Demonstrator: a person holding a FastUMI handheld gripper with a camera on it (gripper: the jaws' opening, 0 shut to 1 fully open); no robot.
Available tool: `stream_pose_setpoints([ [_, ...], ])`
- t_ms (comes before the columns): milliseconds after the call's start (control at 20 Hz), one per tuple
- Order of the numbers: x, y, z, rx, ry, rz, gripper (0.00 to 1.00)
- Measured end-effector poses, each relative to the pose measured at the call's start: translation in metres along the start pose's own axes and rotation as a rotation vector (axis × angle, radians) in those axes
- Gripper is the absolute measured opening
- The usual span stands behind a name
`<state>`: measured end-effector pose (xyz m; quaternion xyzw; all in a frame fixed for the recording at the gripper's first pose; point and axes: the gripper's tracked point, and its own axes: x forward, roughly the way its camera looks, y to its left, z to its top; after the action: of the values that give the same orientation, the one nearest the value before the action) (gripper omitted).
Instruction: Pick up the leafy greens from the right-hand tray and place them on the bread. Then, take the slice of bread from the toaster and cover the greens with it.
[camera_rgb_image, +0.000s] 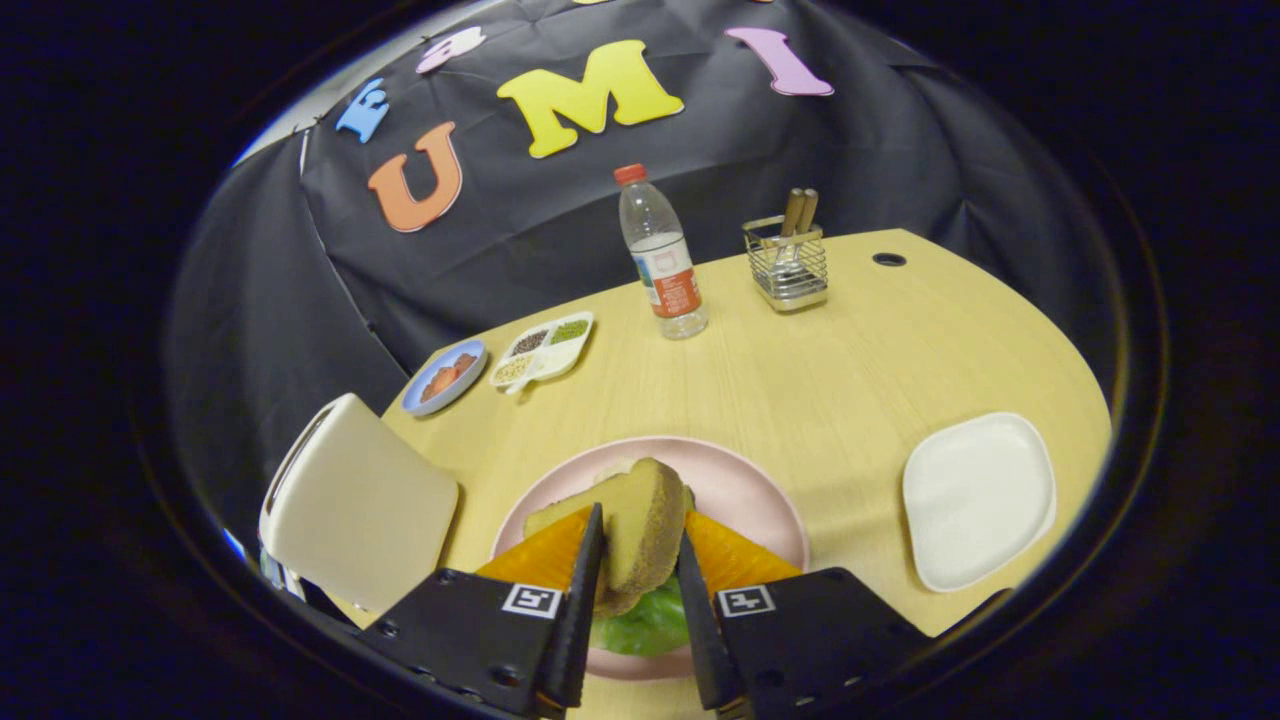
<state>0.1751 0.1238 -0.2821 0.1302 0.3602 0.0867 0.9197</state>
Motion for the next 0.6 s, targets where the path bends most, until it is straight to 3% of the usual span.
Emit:
stream_pose_setpoints([
  [300, -0.01, -0.012, 0.005, -0.068, -0.07, -0.075, 0.62],
  [450, -0.028, -0.003, 0.011, -0.108, -0.122, -0.077, 0.84],
  [600, -0.056, 0.009, 0.016, -0.128, -0.189, -0.098, 0.91],
])
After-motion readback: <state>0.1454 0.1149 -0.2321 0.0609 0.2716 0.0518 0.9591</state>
